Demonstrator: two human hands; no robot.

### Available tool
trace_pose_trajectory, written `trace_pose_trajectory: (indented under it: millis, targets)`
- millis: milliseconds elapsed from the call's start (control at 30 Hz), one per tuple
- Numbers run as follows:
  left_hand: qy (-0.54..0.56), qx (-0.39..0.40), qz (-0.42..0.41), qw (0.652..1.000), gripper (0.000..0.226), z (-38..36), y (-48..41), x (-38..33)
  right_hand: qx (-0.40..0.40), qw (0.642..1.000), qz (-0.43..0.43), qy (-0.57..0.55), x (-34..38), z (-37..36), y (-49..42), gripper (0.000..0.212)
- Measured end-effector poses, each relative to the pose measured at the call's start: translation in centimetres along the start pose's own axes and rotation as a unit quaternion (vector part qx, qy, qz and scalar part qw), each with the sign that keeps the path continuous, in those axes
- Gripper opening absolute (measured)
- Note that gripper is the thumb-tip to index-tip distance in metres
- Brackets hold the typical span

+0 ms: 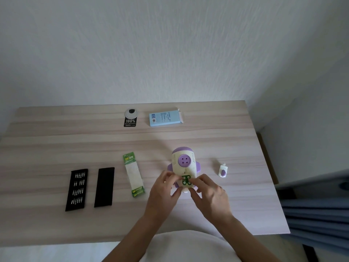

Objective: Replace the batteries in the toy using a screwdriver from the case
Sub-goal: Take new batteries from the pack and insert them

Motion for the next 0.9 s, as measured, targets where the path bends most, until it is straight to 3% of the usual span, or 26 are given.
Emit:
trace_pose_trajectory:
  millis: [67, 200, 300, 567, 900]
  targets:
    - [-0.024, 0.013, -0.019, 0.999, 0.018, 0.5, 0.6, 0.3, 0.001, 1.000, 0.008, 0.016, -0.3, 0.2, 0.7, 0.020]
    - [-0.108, 0.069, -0.116, 0.985, 0.031, 1.2, 1.9, 0.1, 0.004, 0.998, 0.036, 0.057, -0.4, 0.5, 1.8, 0.052]
    - [-0.142, 0.104, -0.142, 0.974, 0.041, 0.7, 2.2, 0.1, 0.016, 0.995, 0.051, 0.084, -0.2, 0.3, 2.0, 0.065]
    - [-0.185, 0.171, -0.100, 0.963, 0.071, 0.3, 2.3, -0.5, 0.073, 0.988, 0.020, 0.133, 0.2, -0.3, 2.4, 0.074]
    - [-0.176, 0.176, -0.092, 0.964, 0.070, 0.9, 1.4, -0.5, 0.071, 0.990, 0.009, 0.120, 1.1, -0.1, 1.6, 0.067]
Point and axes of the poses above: each hand's wrist, its own y-axis away from the middle knuckle, its own z-axis out of the back of the hand, x = y × z, the point moved 3 cm from there along -y, towards the middle knuckle, and after that the axes turned 7 degrees about -z, right-handed, at the moved point
